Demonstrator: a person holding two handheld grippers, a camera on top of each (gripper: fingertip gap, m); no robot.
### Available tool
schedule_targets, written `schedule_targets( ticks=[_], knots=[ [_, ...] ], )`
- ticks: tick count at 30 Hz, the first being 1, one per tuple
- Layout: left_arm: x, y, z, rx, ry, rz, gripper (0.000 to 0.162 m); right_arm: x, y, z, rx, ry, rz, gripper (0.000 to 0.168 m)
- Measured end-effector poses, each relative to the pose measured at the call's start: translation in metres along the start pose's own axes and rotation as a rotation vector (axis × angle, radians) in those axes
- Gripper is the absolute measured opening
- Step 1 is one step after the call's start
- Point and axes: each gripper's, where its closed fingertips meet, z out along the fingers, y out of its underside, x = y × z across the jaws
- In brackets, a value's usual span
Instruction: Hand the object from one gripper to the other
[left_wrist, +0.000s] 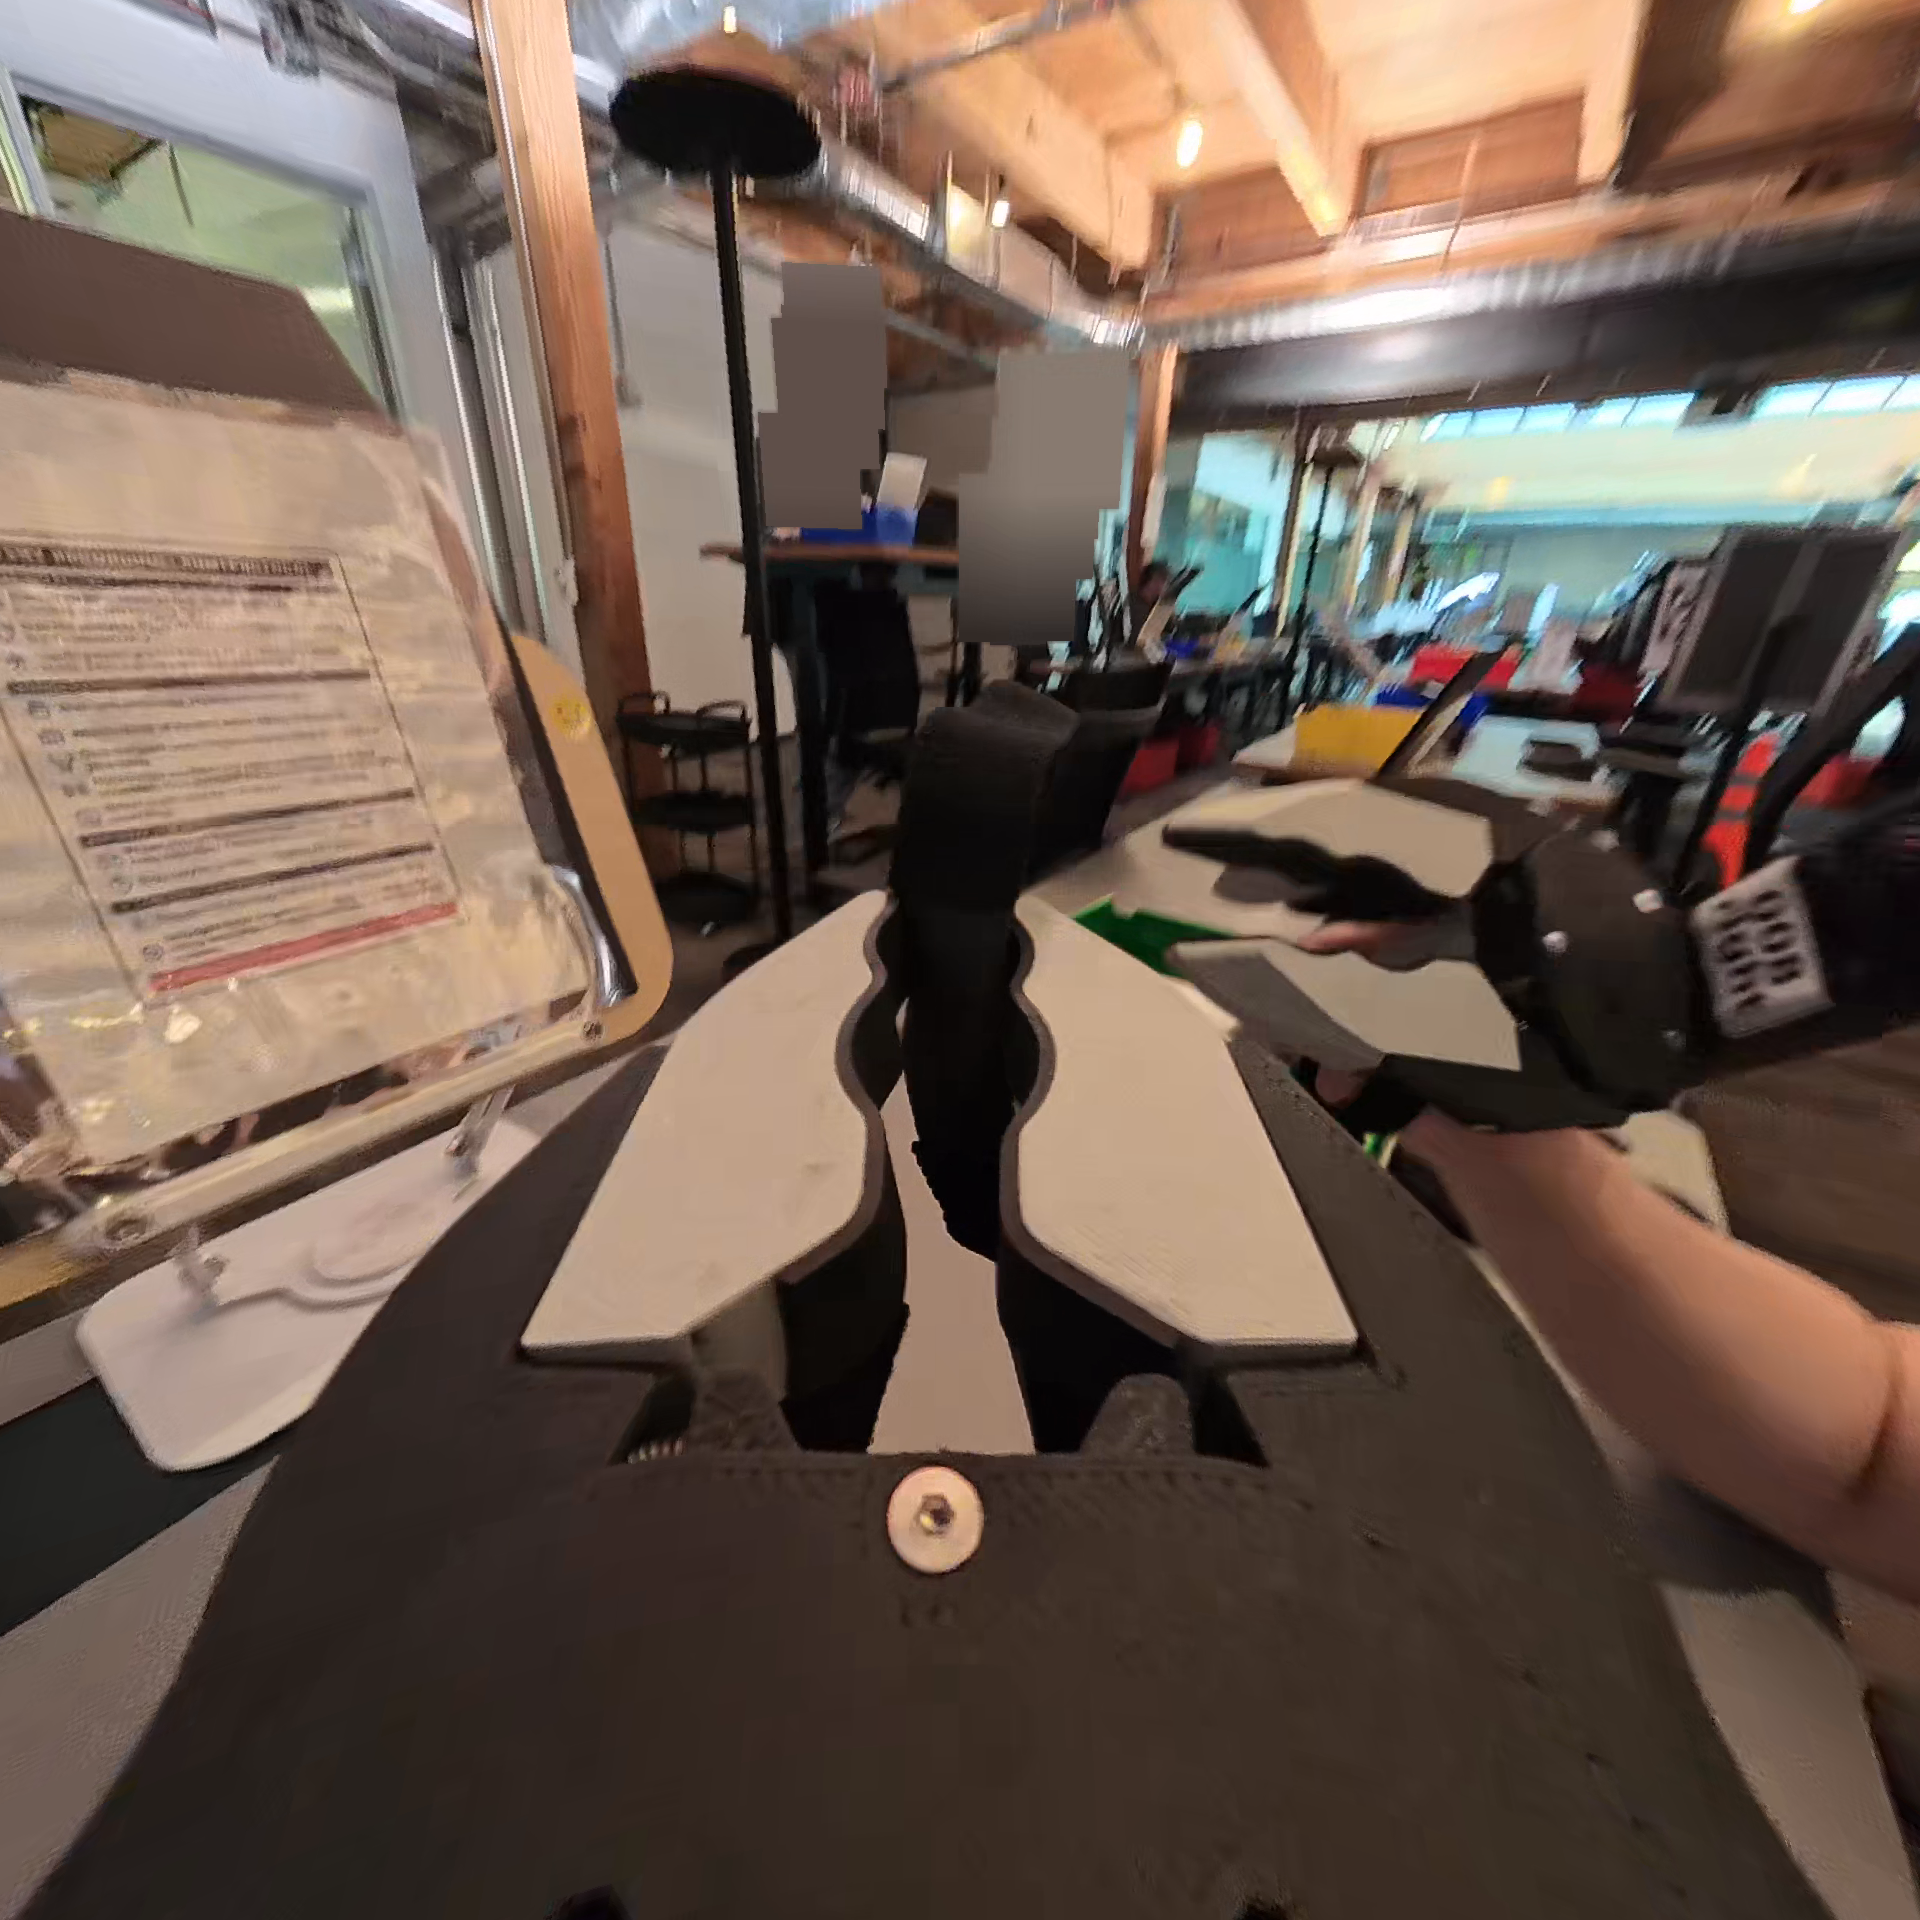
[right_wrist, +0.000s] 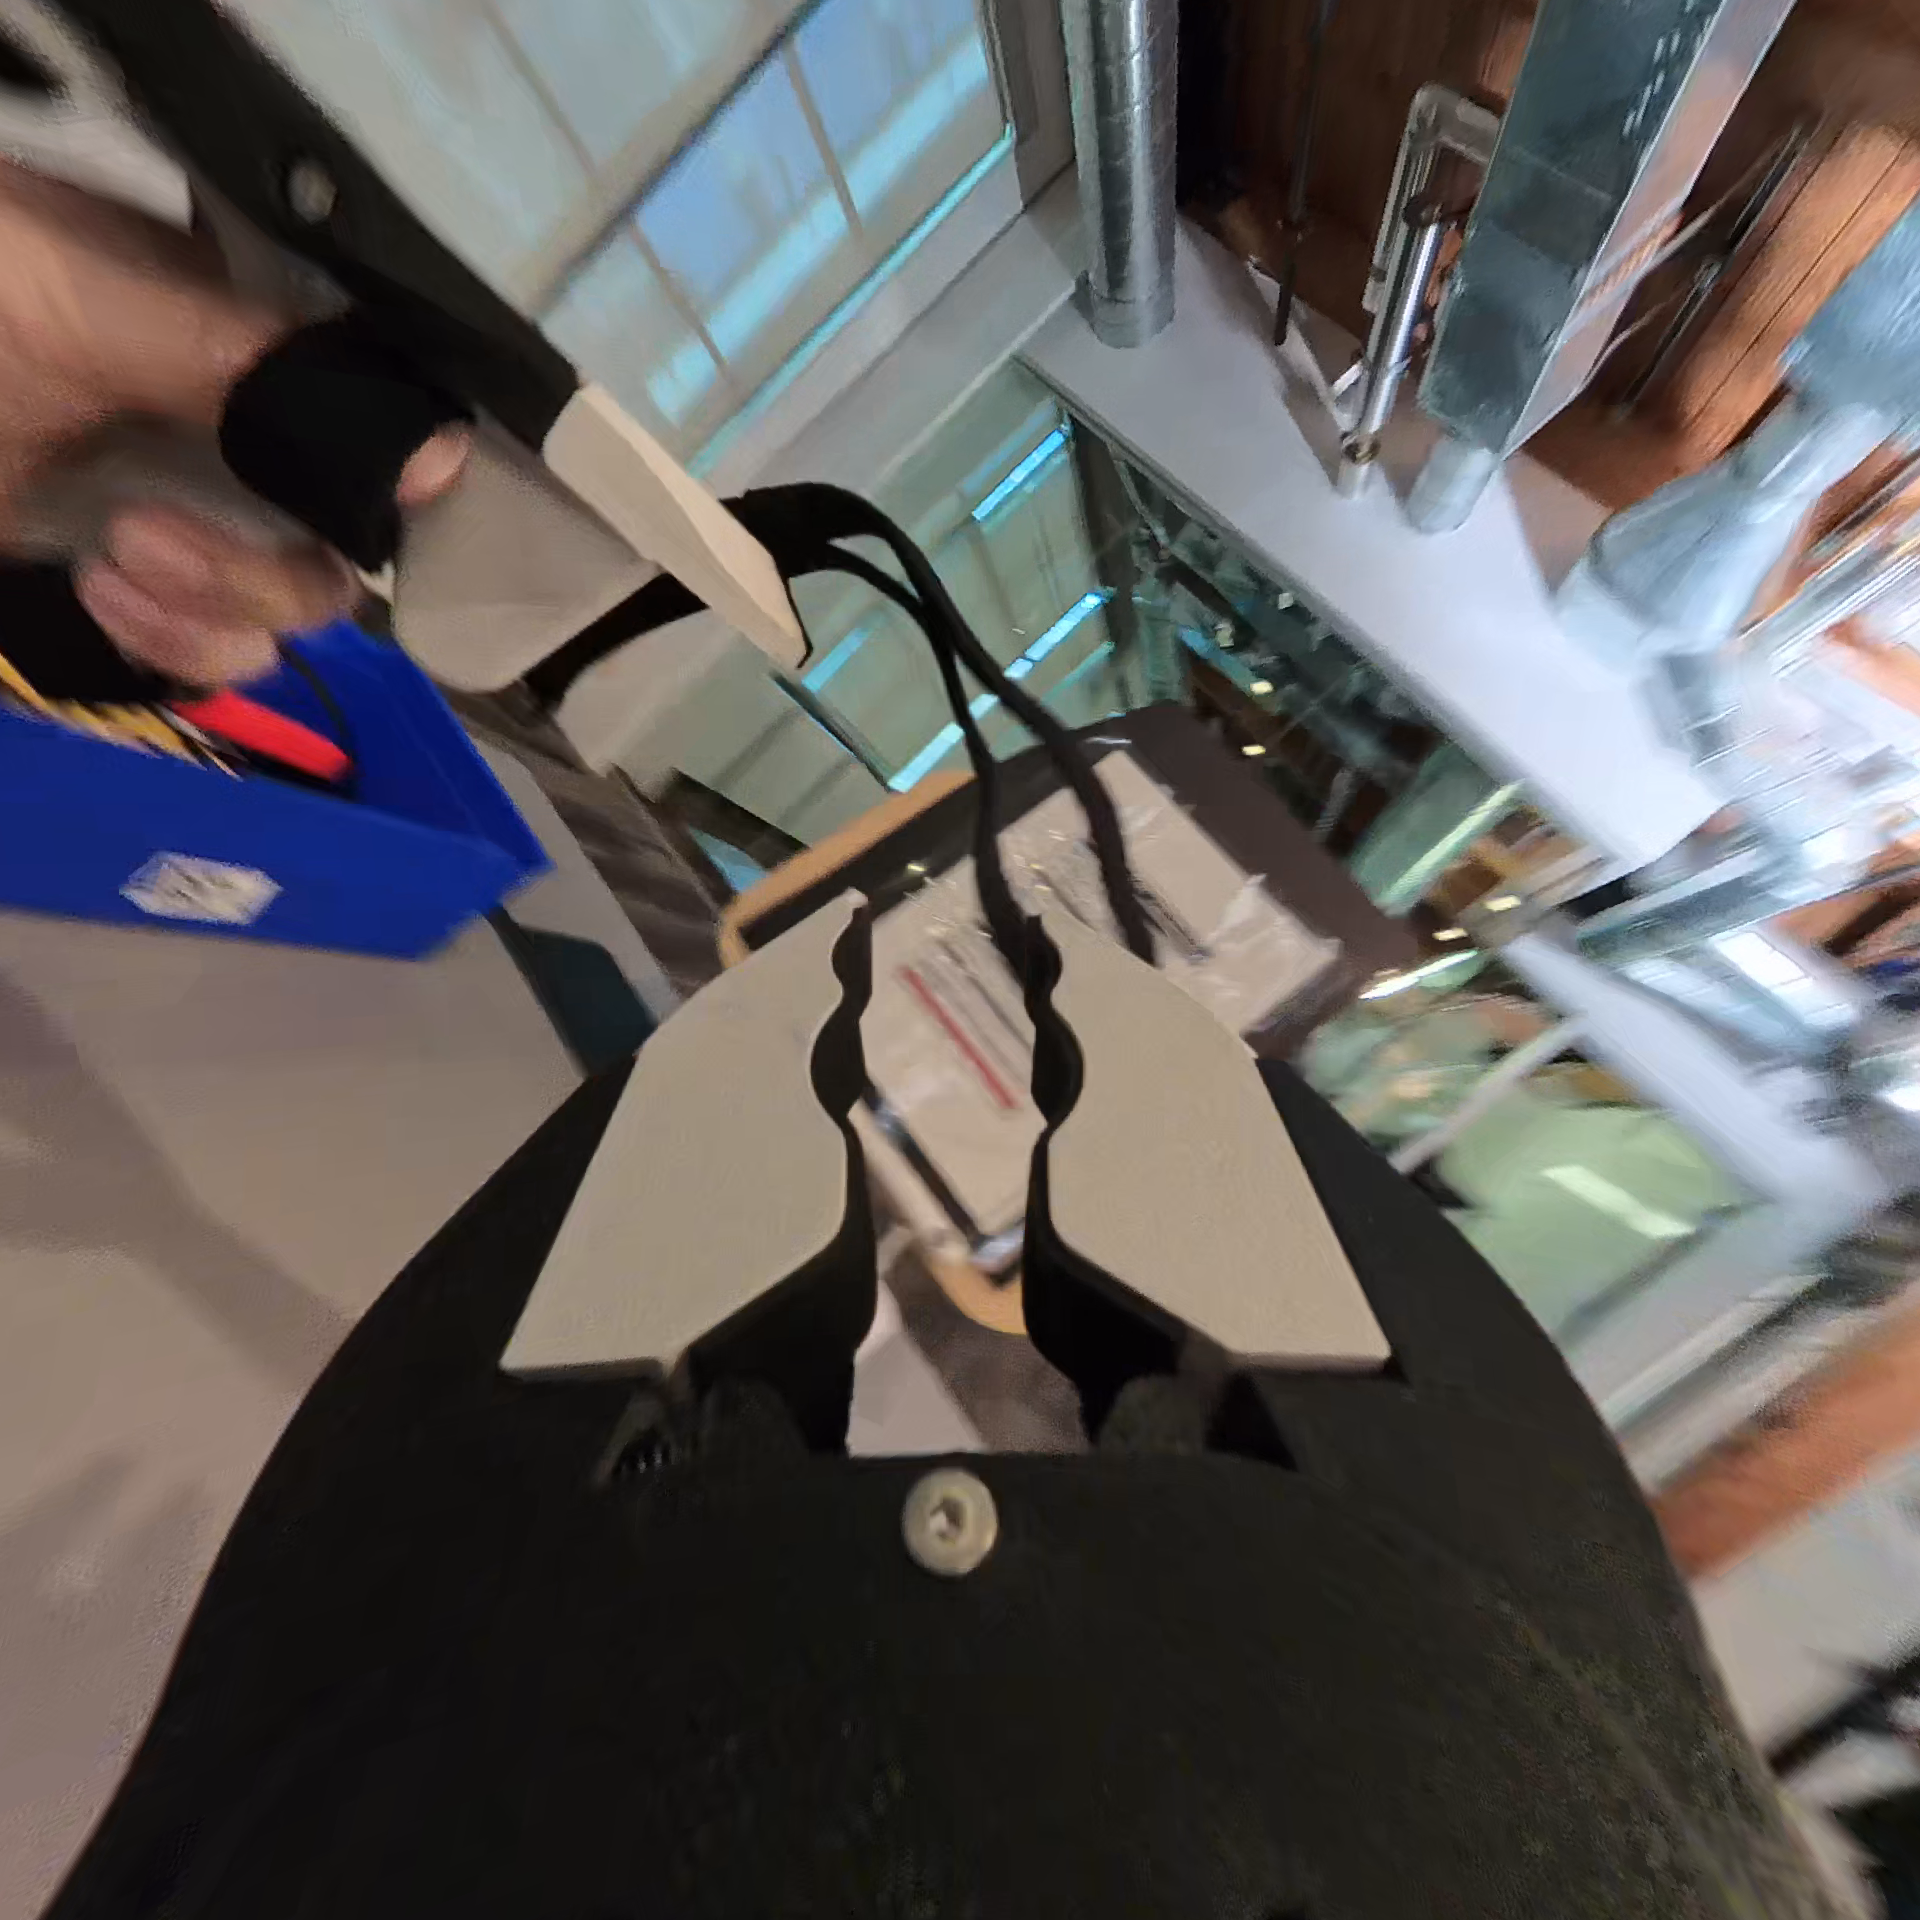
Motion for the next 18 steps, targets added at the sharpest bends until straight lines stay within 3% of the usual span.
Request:
schedule_targets(
  ticks=[4,8,12,18],
  knots=[
    [0.002,-0.037,-0.019,0.266,0.051,-0.046,0.016,-0.008,-0.021,-0.003,0.154,-0.248,0.602,0.029],
    [0.016,-0.042,-0.022,0.427,0.115,-0.047,0.016,-0.003,-0.037,-0.009,0.309,-0.453,1.111,0.031],
    [0.023,-0.022,-0.007,0.457,0.045,-0.004,0.016,-0.005,-0.039,-0.007,0.333,-0.475,1.277,0.045],
    [0.044,0.008,0.014,0.361,-0.081,0.293,0.016,-0.015,-0.039,-0.001,0.283,-0.438,1.375,0.042]
  ],
)
